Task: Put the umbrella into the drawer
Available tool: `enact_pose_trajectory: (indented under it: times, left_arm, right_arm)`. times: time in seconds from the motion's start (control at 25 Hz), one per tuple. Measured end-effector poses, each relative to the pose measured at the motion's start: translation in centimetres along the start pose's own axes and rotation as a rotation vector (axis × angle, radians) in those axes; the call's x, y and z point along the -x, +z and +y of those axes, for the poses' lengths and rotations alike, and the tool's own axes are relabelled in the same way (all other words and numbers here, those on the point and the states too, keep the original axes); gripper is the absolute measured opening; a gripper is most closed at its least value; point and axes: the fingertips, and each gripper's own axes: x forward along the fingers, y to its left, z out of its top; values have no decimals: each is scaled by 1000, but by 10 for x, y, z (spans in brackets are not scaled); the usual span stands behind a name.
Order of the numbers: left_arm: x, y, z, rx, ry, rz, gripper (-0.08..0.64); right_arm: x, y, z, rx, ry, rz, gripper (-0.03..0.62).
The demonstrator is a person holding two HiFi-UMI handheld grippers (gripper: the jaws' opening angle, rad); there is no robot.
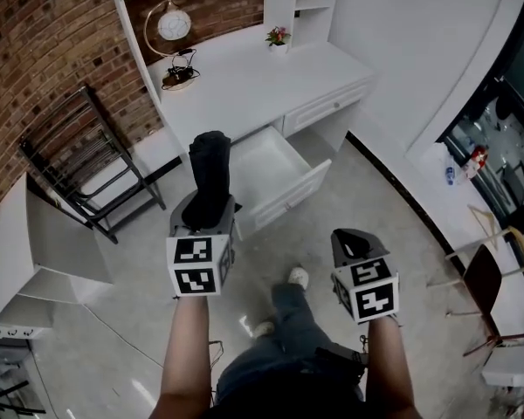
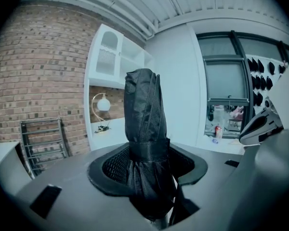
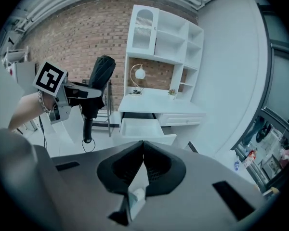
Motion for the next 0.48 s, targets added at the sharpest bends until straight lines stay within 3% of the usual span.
enact_pose_trajectory:
  times: [0.32,0.48]
  left_arm:
    - [-105,24,11,-70,-22,4,223]
    - [-181,34,15,-35,-38,38,224]
  right_arm:
    - [-93,37,-64,-39,31,-14,2]
    - [-148,65,-116,-66,52,2,2]
